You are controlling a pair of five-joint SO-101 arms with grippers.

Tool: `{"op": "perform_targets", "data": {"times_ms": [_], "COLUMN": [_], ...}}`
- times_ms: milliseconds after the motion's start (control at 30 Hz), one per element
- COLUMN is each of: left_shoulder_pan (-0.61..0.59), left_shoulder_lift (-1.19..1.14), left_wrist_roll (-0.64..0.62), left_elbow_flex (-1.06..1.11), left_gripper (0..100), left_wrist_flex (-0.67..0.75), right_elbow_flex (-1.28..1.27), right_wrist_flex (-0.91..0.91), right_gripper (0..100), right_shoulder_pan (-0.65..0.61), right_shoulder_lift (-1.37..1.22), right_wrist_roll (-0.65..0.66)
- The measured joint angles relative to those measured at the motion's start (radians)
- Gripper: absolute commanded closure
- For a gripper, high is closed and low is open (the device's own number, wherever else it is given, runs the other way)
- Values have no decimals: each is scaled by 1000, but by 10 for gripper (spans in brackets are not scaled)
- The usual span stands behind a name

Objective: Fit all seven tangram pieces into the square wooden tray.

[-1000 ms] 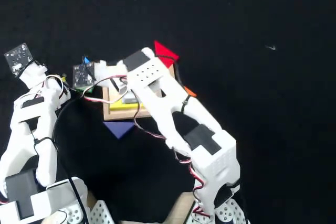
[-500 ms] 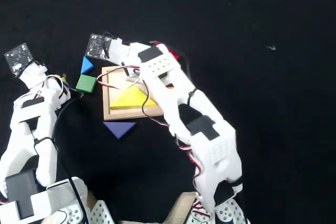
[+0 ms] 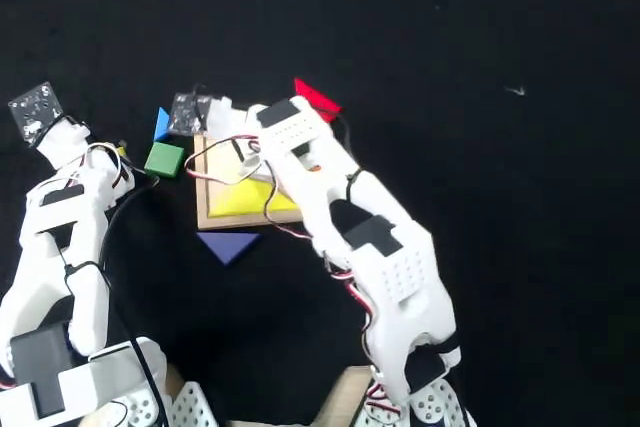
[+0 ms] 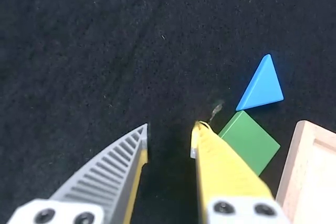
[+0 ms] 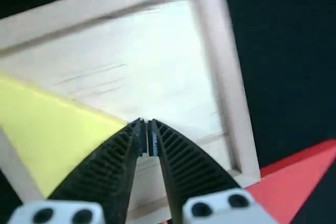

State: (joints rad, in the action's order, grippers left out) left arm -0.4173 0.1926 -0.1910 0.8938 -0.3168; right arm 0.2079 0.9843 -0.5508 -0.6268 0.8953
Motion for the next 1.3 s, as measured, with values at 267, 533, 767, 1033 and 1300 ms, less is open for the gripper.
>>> {"op": "perform_targets", "data": {"times_ms": [267, 533, 767, 1033, 1300], "left_shoulder_pan": [0, 0, 0, 0, 3], "left_shoulder_lift": [0, 0, 0, 0, 0], "left_wrist_roll": [0, 0, 0, 0, 0], "left_elbow_flex": [0, 0, 0, 0, 0], "left_gripper": [855, 855, 855, 855, 855], "left_wrist_flex": [0, 0, 0, 0, 0], "right_elbow_flex": [8, -3, -166, -199, -133], "right_wrist_flex": [64, 71, -138, -589, -585], "right_gripper": [988, 987, 987, 987, 987], "right_shoulder_pan": [-31, 126, 160, 167, 255], "right_shoulder_lift": [8, 209, 244, 71, -74], "right_wrist_roll": [5, -173, -219, -215, -212]}}
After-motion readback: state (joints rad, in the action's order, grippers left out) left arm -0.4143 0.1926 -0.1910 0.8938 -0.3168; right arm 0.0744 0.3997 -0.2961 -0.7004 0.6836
